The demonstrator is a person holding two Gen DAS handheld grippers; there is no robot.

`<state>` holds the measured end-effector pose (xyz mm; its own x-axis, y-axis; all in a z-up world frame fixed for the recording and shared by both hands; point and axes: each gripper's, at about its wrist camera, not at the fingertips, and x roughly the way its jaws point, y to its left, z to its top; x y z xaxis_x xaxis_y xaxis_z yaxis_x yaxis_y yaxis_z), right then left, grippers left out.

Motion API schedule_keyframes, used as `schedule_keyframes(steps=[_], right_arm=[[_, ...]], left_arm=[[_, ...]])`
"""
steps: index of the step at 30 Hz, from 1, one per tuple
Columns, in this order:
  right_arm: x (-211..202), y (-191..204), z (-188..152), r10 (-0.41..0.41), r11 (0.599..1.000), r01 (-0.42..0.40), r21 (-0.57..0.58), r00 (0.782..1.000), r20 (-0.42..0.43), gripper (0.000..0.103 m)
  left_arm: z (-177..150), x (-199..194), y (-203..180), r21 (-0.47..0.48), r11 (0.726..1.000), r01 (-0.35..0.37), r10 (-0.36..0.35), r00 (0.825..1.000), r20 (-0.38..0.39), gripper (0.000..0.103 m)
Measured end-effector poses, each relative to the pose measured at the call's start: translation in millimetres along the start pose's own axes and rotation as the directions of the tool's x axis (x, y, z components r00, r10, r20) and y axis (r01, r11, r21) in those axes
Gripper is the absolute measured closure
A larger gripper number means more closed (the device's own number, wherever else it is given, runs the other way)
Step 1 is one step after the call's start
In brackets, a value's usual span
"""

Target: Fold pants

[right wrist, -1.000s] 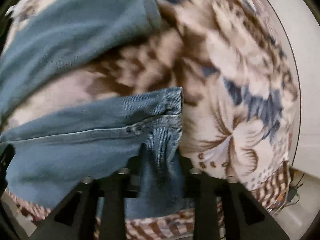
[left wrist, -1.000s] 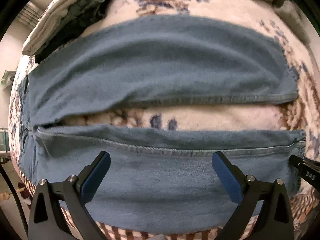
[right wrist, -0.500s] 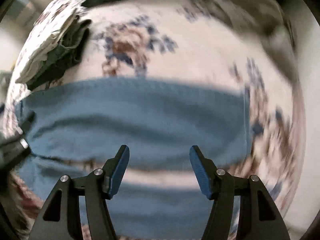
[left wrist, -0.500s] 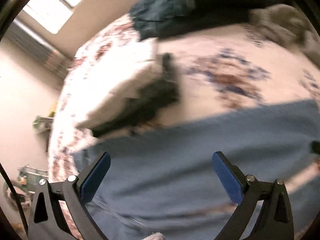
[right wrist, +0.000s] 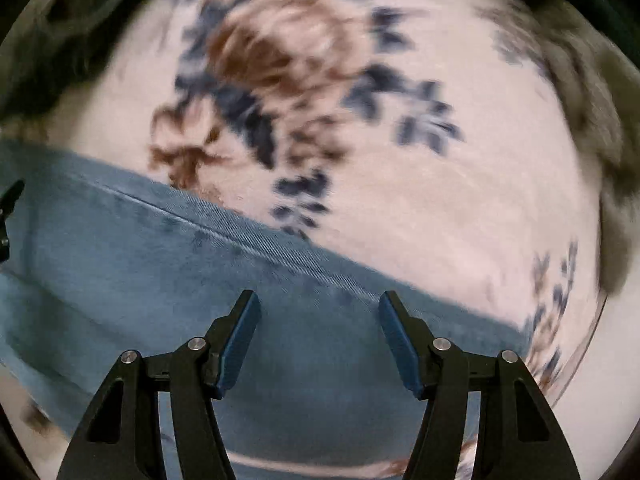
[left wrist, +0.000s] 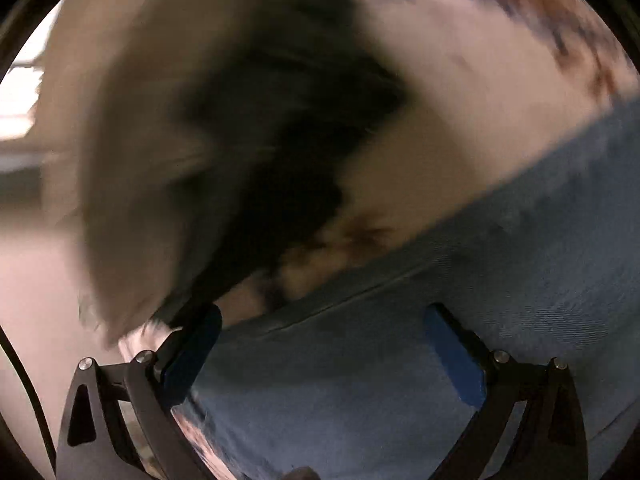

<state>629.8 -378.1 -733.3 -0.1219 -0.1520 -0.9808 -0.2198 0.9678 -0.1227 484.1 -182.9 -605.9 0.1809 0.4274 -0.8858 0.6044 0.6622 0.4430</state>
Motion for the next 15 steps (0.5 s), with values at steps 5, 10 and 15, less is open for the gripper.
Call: schedule_keyframes(steps=[5, 10, 15], right_arm=[[17.8, 28.6, 16.3, -0.137, 0.972, 0.132, -0.193, 0.991, -0.013, 0.038], [22.3, 24.5, 25.9, -0.136, 0.963, 0.121, -0.239, 0.99, -0.047, 0.039], [12.0, 15.2, 26.9, -0.032, 0.984, 0.025, -0.175, 0.999, -0.036, 0.084]], left_arm=[[14.9, 25.7, -18.1, 0.166, 0.985, 0.053, -0.043, 0.997, -0.065, 0.0], [18.6, 30.8, -17.5, 0.179, 0.958, 0.225, -0.205, 0.971, -0.122, 0.041], [1.1, 8.6, -29.1, 0.206, 0.929, 0.306, -0.296, 0.952, -0.078, 0.087]])
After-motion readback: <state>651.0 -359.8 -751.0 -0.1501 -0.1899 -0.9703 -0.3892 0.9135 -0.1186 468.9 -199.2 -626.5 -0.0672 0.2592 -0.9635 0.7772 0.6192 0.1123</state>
